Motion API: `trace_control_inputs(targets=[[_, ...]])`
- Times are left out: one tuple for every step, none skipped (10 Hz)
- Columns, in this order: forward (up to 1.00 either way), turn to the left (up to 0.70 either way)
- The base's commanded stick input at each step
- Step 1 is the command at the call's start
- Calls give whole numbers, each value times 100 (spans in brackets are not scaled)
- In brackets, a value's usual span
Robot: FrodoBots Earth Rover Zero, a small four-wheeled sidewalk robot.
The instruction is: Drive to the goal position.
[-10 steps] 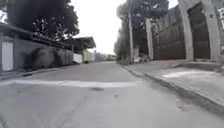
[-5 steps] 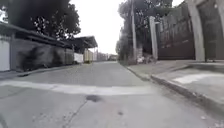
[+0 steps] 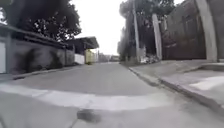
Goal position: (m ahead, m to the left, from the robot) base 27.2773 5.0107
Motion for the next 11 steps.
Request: trace_control_inputs(targets=[[100,-21],[100,-7],[100,0],[100,0],[100,0],[100,0],[100,0],[100,0],[100,0],[100,0],[100,0]])
